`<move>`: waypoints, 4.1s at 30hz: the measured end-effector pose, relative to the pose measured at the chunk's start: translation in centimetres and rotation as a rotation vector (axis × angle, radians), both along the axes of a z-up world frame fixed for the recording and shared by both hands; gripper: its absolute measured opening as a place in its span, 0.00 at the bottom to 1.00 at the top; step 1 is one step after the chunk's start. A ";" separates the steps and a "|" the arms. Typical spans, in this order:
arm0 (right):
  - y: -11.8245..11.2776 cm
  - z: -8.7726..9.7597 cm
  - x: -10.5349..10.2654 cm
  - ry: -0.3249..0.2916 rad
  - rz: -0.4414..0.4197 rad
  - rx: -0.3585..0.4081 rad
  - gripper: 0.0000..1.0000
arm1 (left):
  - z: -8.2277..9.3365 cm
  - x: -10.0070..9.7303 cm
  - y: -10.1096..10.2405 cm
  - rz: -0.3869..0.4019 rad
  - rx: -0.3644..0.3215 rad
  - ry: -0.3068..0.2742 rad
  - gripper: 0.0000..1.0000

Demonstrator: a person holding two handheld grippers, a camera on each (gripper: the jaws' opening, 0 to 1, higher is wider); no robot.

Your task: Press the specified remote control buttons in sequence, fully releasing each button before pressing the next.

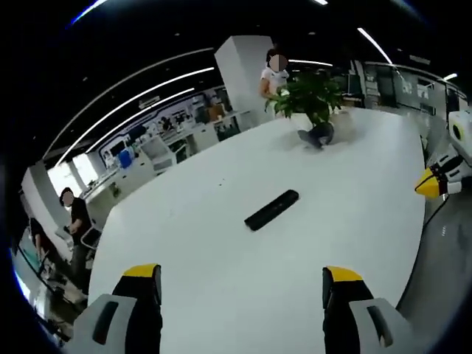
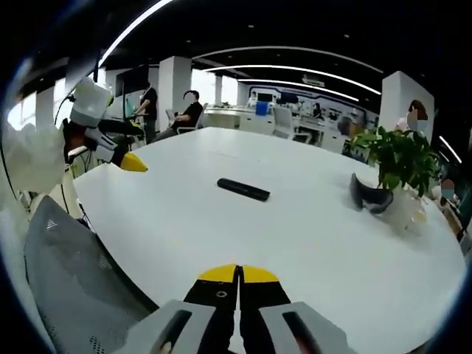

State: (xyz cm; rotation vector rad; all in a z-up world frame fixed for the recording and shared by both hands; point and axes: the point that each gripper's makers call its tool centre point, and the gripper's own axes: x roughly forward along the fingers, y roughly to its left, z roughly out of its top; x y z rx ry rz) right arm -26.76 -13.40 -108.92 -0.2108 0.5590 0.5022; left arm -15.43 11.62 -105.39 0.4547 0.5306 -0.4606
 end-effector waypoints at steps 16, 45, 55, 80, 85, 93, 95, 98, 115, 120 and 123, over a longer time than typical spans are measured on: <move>-0.2 -1.1 -0.3 0.055 0.004 -0.045 0.00 | -2.9 6.1 -3.3 -0.196 0.126 0.131 0.87; -0.3 -2.6 -0.7 0.125 0.013 -0.091 0.00 | -10.2 15.1 -7.8 -0.448 0.445 0.222 0.65; -0.3 -2.7 -0.7 0.136 0.011 -0.093 0.00 | -11.7 16.3 -8.5 -0.533 0.475 0.340 0.50; -0.3 -3.0 -0.9 0.160 0.020 -0.107 0.00 | -13.9 15.2 -8.7 -0.693 0.441 0.602 0.25; -0.3 -2.9 -0.9 0.154 0.017 -0.106 0.00 | -13.8 14.8 -8.9 -0.716 0.464 0.598 0.24; -0.3 -2.8 -0.9 0.148 0.022 -0.105 0.00 | -13.9 14.0 -8.9 -0.710 0.495 0.606 0.23; -0.2 -2.8 -0.9 0.147 0.025 -0.104 0.00 | -13.9 13.7 -8.9 -0.705 0.490 0.611 0.23; -0.1 -2.8 -0.9 0.145 0.030 -0.100 0.00 | -14.1 13.3 -8.8 -0.708 0.497 0.616 0.23; 0.3 -2.5 -1.0 0.131 0.048 -0.088 0.00 | -14.4 8.2 -8.6 -0.691 0.520 0.637 0.23; 0.4 -2.2 -1.0 0.118 0.051 -0.081 0.00 | -14.4 6.5 -8.6 -0.676 0.514 0.629 0.23; 0.4 -2.1 -1.0 0.115 0.048 -0.081 0.00 | -14.4 5.1 -8.7 -0.686 0.523 0.626 0.23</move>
